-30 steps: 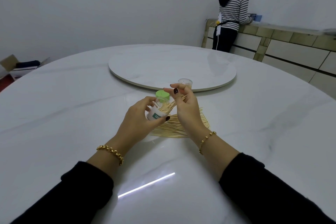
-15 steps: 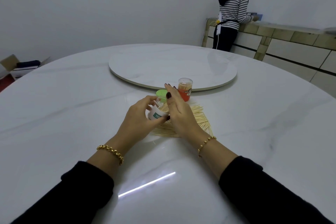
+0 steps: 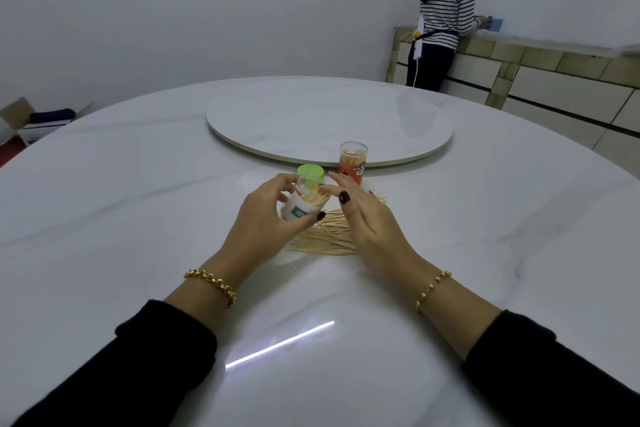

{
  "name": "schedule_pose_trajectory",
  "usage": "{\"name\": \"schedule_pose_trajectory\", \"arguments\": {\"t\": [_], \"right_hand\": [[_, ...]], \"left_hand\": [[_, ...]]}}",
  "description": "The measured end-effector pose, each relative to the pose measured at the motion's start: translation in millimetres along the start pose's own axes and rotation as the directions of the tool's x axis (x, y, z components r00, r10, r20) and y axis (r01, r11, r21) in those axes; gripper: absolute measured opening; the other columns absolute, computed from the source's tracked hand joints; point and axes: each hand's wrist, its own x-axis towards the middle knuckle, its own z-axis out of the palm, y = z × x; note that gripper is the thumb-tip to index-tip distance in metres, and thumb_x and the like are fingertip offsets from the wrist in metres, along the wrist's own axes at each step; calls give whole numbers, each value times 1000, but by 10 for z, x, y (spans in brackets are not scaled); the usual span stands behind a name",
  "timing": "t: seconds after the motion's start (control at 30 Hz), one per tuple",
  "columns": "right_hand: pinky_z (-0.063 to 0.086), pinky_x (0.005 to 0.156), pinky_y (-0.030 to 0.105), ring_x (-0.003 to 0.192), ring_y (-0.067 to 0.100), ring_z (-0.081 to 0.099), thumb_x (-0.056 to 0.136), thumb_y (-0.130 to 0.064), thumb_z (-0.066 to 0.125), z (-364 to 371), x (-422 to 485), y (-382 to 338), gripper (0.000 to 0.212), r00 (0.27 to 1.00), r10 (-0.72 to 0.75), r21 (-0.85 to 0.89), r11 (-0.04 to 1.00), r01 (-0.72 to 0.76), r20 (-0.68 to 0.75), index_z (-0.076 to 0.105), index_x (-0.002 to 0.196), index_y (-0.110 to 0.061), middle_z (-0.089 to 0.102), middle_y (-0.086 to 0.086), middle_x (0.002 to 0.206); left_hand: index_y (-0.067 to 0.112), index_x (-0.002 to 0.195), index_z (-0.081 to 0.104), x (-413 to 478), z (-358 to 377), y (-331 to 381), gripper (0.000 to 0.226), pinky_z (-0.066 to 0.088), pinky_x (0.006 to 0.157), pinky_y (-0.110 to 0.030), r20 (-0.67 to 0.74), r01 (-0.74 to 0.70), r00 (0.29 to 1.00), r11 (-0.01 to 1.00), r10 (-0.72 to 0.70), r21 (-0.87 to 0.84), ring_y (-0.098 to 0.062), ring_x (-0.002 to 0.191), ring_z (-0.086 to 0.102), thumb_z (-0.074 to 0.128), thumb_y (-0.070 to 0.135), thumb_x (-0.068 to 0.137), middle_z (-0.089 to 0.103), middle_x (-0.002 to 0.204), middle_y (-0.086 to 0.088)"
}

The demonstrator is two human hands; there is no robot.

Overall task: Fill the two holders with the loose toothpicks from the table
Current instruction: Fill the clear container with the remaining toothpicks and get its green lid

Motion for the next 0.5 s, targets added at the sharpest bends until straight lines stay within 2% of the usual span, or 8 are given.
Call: {"name": "schedule_pose_trajectory", "arguments": {"t": [0.13,0.2,0.3,0.37,0.43,0.5], "right_hand": [[31,109,50,137,7,35,100,-38,28,-25,-10,-34,45,994,-106,-18,994,106,-23,59,127,-21,48,-4,143],[31,108,51,137,9,35,100,-37,28,-37,-5,-38,44,990,-142,-68,988,140,-20,58,128,-22,47,-3,143],[20,113,51,138,7,30,97,-43,22,-63,-15,-11,48,994,-103,-218,970,109,38,55,130,-30,41,-7,146],[18,113,53,136,8,32,95,-46,20,-98,-22,-5,50,995,-74,-294,952,88,60,58,124,-29,42,-5,143],[23,109,54,126,9,39,96,-45,22,-147,-22,10,49,995,-84,-321,942,95,48,63,113,-23,48,-3,133],[32,104,48,117,11,44,97,-45,25,-197,-26,21,48,995,-98,-291,951,103,32,65,106,-20,52,-2,124]], "left_hand": [[23,119,57,4,-3,-2,54,44,73,-11,9,-1,1000,1000,1,-11,-5,94,58,77,41,73,63,108,9],[22,120,57,3,5,0,55,47,76,-16,16,-17,1000,1000,17,-18,-6,94,59,78,40,72,63,108,9],[20,121,57,-12,27,30,58,48,80,-19,44,-62,997,998,64,-29,-8,96,59,78,42,72,63,108,8],[21,120,57,-20,42,47,57,48,80,-19,56,-101,993,995,101,-18,-7,97,58,78,43,72,63,108,10],[22,121,57,-28,49,50,56,48,80,-19,65,-116,991,993,116,0,-7,97,58,78,41,73,62,109,10],[22,122,56,-30,47,47,57,48,80,-18,74,-119,990,993,118,7,-7,98,57,78,41,73,62,111,9]]}}
